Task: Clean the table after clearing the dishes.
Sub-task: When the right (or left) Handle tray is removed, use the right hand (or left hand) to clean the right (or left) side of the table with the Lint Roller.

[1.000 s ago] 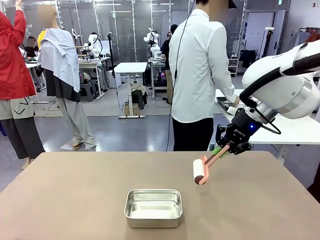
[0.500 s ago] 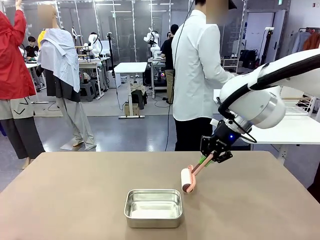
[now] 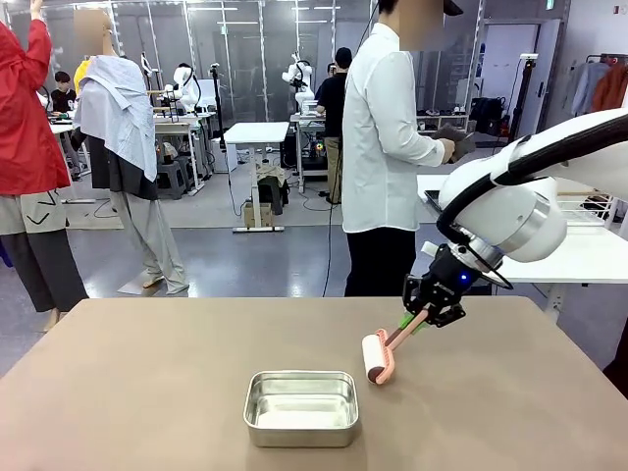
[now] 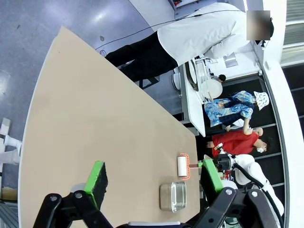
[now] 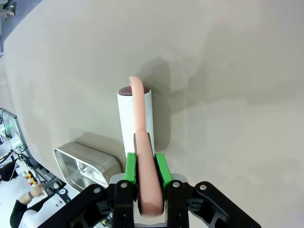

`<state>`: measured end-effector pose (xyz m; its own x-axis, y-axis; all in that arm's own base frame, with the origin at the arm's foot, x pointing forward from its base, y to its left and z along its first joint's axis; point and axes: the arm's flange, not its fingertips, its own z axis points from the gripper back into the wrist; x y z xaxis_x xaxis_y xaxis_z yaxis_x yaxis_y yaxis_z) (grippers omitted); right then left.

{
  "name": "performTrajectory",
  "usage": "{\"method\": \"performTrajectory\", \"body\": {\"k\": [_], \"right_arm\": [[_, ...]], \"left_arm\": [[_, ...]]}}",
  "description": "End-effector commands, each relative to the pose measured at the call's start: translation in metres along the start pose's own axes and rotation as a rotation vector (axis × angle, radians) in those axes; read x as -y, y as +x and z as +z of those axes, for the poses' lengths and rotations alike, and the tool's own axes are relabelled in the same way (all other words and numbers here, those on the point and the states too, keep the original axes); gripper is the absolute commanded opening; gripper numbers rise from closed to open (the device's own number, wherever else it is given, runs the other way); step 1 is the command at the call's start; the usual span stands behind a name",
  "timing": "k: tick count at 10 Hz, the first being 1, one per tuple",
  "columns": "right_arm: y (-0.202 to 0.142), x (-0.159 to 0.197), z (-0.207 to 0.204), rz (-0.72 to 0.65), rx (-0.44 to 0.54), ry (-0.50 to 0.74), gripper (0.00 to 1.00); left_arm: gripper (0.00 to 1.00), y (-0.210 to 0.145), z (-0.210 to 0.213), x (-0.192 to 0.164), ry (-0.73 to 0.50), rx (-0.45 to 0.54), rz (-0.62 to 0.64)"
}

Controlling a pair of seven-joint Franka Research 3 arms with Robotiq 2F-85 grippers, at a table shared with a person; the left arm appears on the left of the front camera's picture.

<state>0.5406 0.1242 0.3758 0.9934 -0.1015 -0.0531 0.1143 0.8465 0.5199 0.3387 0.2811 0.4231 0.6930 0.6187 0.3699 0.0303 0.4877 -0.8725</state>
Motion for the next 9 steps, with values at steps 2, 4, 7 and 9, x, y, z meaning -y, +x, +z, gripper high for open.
{"method": "performTrajectory", "body": {"k": [2, 4, 7, 9], "right_arm": [[-0.004, 0.060, 0.010, -0.020, 0.030, -0.072, 0.22], [-0.002, 0.090, 0.027, -0.034, 0.040, -0.136, 0.22], [0.003, 0.126, 0.058, -0.086, 0.049, -0.224, 0.22], [0.007, 0.140, 0.074, -0.113, 0.077, -0.318, 0.22]], "left_arm": [[1.00, 0.001, 0.004, 0.003, -0.014, 0.005, 0.018], [1.00, 0.001, 0.004, 0.003, -0.014, 0.005, 0.018], [1.00, 0.001, 0.004, 0.003, -0.014, 0.005, 0.018], [1.00, 0.001, 0.004, 0.003, -0.014, 0.005, 0.018]]}}
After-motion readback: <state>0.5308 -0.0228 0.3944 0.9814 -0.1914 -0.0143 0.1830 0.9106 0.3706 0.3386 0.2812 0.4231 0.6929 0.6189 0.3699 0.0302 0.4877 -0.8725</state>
